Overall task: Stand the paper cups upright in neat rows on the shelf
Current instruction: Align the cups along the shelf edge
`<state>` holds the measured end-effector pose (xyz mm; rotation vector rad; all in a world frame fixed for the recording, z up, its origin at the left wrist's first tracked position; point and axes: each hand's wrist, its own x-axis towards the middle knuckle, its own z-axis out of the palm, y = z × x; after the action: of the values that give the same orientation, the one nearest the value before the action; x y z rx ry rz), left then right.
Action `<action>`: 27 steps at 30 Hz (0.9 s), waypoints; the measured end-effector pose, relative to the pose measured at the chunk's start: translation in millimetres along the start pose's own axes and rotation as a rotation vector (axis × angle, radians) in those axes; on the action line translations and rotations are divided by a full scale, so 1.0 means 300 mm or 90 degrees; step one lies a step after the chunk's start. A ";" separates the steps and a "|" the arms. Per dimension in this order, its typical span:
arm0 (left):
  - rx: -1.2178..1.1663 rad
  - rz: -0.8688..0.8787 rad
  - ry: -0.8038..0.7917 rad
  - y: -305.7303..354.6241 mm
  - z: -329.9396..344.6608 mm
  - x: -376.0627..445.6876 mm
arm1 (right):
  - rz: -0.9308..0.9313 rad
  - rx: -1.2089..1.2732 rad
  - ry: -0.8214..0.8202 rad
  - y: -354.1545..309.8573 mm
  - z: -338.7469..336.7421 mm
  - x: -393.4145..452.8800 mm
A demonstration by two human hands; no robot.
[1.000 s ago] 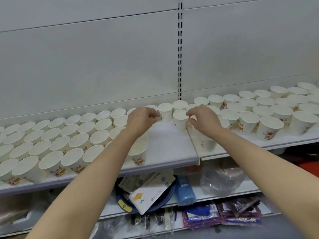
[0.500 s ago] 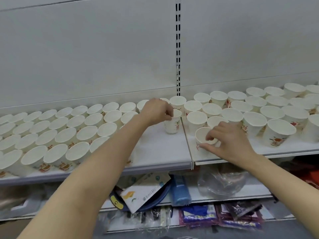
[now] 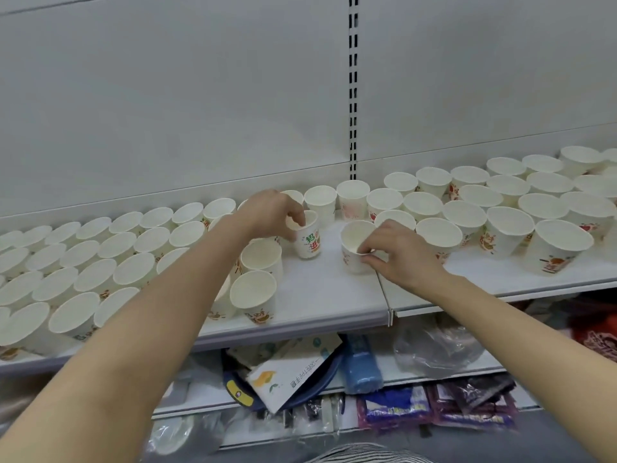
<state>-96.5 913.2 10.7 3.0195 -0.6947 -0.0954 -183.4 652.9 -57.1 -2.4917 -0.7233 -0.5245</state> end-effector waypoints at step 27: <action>0.144 0.074 0.043 -0.028 0.025 0.032 | 0.077 -0.093 -0.100 0.035 0.093 0.254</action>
<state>-84.9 916.3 2.2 3.1653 -0.9312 0.0956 -111.4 690.3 -46.7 -2.7170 -0.6066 -0.3524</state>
